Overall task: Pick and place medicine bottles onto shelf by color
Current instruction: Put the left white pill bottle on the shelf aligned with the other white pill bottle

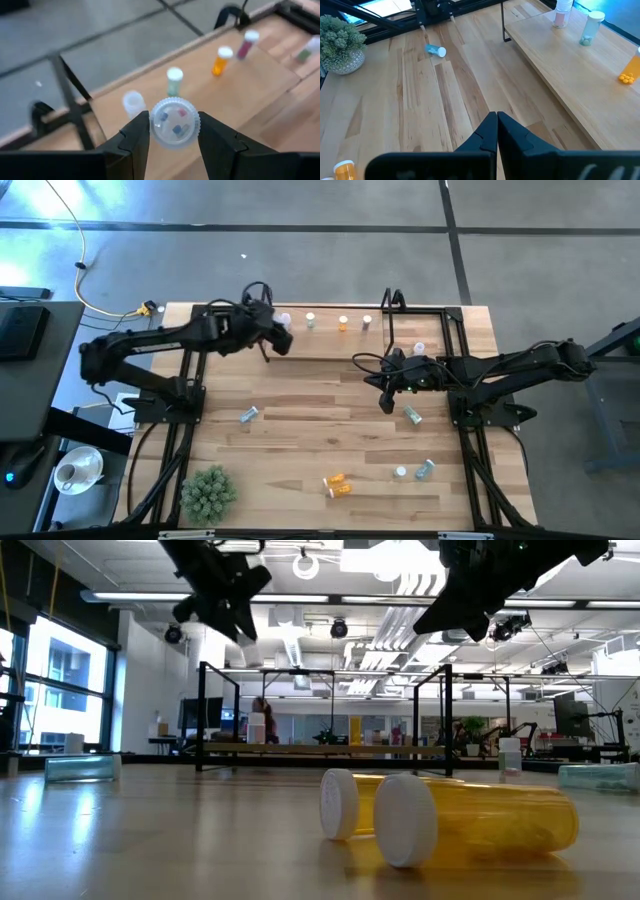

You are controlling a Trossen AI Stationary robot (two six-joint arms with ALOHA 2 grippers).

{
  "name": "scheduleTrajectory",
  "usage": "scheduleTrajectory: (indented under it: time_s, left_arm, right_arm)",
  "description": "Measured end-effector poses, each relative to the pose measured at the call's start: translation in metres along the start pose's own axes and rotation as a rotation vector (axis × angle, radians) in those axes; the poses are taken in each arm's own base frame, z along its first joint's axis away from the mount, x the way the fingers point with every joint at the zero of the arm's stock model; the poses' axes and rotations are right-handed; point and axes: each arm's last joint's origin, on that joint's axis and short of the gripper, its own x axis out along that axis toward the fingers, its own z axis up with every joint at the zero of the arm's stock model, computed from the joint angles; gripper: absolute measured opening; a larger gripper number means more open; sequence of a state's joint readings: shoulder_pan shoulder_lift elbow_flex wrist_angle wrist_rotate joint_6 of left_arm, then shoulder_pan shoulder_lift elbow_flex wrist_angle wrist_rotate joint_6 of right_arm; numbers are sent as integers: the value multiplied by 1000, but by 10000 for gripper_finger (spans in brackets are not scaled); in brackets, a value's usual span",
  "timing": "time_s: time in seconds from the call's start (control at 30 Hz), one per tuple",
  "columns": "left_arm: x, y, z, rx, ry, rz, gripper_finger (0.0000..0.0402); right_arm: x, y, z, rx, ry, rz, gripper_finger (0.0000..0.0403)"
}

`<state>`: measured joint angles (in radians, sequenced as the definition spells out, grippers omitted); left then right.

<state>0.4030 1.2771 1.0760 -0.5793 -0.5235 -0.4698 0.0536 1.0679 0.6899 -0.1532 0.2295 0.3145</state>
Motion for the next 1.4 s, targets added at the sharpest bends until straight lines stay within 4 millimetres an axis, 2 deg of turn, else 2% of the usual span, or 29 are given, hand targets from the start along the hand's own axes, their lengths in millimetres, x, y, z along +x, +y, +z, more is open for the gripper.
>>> scheduleTrajectory:
  time_s: [0.17, 0.37, 0.73, 1.07, 1.4]
  left_arm:
    - [19, -13, -3, -2, 71, -18, 133]
    - [30, -28, 5, 3, 109, -36, 133]
    - [54, -54, -2, 61, 186, -29, 133]
    - [75, -61, -15, 77, 268, 4, 133]
    - [83, -64, -20, 85, 291, 0, 133]
  right_arm:
    - [0, 0, 0, 0, 0, 0, 1]
    - [0, 0, 0, -1, 0, 0, 1]
    - [0, 0, 0, -1, 0, 0, 1]
    - [0, 0, 0, -2, 3, -1, 1]
    - [0, 0, 0, -2, 4, -1, 1]
